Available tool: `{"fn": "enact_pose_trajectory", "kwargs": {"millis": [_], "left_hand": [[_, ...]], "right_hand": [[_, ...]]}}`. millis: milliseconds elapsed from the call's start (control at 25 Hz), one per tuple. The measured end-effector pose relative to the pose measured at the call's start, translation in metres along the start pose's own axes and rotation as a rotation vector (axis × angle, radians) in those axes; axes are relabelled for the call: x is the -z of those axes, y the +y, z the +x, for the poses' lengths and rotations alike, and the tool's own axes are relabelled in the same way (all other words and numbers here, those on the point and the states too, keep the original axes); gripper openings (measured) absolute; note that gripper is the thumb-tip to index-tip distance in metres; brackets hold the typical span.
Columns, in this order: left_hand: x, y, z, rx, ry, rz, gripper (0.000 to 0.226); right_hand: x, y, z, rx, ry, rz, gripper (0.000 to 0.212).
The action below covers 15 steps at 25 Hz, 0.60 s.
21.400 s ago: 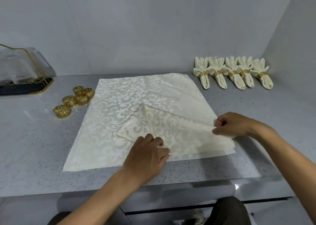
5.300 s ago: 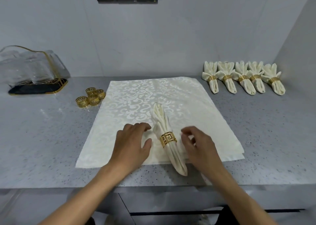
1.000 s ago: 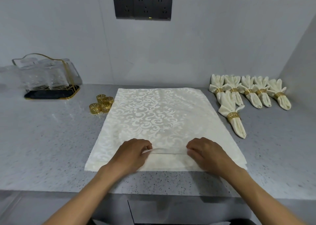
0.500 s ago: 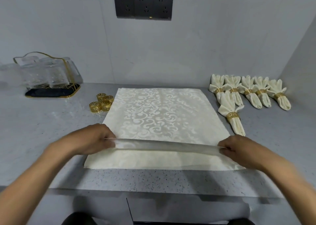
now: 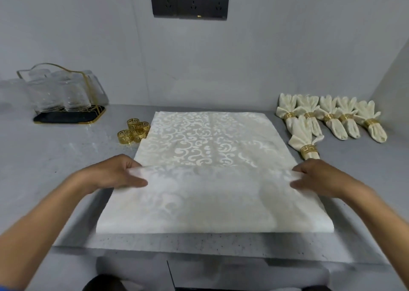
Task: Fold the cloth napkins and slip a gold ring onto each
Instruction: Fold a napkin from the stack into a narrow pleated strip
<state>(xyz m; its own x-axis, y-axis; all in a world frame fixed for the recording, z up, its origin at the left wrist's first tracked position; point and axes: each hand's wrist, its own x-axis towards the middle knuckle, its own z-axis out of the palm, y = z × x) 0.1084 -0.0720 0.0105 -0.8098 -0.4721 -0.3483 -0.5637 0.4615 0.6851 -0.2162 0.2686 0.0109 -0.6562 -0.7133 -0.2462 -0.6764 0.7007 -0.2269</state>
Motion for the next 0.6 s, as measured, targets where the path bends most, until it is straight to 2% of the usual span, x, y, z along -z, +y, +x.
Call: {"fn": "enact_pose_trajectory", "kwargs": {"millis": [160, 240, 320, 440, 600], "left_hand": [[0.010, -0.017, 0.062, 0.025, 0.232, -0.093, 0.013], [0.010, -0.016, 0.087, -0.017, 0.307, 0.034, 0.003], [0.009, -0.010, 0.102, -0.058, 0.403, 0.135, 0.012], [0.011, -0.012, 0.119, -0.078, 0.526, 0.164, 0.029], [0.006, -0.025, 0.126, -0.065, 0.625, 0.180, 0.027]], "right_hand": [[-0.003, -0.009, 0.060, -0.056, 0.295, 0.014, 0.017], [-0.005, -0.011, 0.084, -0.060, 0.339, -0.041, 0.020], [-0.010, -0.012, 0.103, -0.067, 0.382, -0.074, 0.026], [-0.015, -0.011, 0.122, -0.094, 0.410, -0.052, 0.022], [-0.027, -0.004, 0.130, -0.098, 0.520, -0.032, 0.027]]}}
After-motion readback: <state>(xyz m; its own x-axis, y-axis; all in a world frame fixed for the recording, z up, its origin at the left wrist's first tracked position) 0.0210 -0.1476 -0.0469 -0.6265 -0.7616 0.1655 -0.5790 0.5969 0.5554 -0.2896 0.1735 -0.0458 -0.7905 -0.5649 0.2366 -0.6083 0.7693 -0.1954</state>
